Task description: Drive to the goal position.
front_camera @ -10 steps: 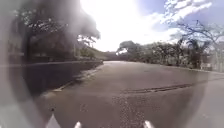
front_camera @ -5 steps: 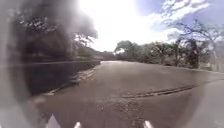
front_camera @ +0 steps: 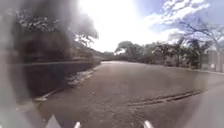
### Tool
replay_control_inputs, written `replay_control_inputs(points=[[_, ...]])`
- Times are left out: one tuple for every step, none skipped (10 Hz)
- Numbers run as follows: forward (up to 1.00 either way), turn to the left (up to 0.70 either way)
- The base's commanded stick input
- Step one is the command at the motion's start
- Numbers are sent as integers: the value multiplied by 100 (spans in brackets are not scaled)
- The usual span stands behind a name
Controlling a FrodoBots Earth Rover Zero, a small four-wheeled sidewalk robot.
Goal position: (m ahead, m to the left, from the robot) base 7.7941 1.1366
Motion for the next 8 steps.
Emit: replay_control_inputs(points=[[50, 0], [50, 0], [50, 0], [50, 0], [50, 0], [50, 0], [50, 0], [50, 0]])
